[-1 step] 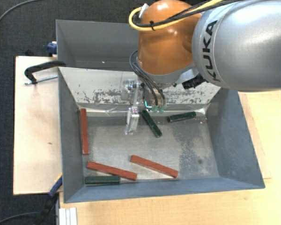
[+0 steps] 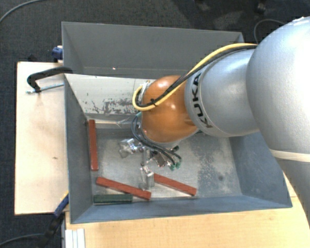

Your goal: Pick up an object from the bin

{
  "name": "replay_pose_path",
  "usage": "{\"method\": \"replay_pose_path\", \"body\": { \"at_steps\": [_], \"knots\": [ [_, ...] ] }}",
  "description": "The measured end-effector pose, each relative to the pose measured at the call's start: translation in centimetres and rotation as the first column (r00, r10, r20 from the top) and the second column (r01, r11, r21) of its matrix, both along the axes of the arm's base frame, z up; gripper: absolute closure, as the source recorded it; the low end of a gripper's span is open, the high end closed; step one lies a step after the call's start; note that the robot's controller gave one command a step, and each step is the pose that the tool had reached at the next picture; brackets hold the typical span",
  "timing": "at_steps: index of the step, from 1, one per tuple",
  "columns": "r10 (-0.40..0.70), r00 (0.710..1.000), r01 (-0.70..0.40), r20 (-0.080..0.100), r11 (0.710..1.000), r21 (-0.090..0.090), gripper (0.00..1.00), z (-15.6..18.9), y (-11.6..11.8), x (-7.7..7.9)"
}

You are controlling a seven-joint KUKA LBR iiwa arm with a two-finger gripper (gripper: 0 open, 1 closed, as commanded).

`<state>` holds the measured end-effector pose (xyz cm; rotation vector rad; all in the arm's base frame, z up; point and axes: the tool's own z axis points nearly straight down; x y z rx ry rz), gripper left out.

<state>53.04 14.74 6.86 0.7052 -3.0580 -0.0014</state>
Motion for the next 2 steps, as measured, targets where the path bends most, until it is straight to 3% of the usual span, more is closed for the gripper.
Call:
{"method": "replay_pose_path", "body": {
  "at_steps": [1,2],
  "knots": [
    [0.043,0.999,-0.043,0.011,0.999,-0.002,0.00,3.3,-11.8,1.2],
    [0.044,0.999,-0.044,-0.001,0.999,0.003,0.00,3.0,-6.4,-3.8]
  ]
}}
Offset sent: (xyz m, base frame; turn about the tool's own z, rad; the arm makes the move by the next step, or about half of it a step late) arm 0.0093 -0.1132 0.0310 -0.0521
